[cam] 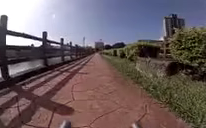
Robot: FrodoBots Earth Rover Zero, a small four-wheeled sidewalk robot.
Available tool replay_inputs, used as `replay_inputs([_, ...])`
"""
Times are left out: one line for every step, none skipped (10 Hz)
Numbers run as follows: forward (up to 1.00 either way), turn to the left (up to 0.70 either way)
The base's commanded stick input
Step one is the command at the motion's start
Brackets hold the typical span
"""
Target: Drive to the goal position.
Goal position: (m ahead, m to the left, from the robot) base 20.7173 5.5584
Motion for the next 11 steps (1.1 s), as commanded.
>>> replay_inputs([0.5, 0.0])
replay_inputs([0.5, 0.0])
replay_inputs([0.5, 0.0])
replay_inputs([0.5, 0.0])
replay_inputs([0.5, 0.0])
replay_inputs([0.5, 0.06])
replay_inputs([0.5, 0.25])
replay_inputs([0.5, 0.45])
replay_inputs([0.5, 0.31])
replay_inputs([0.5, 0.05])
replay_inputs([0.5, 0.14])
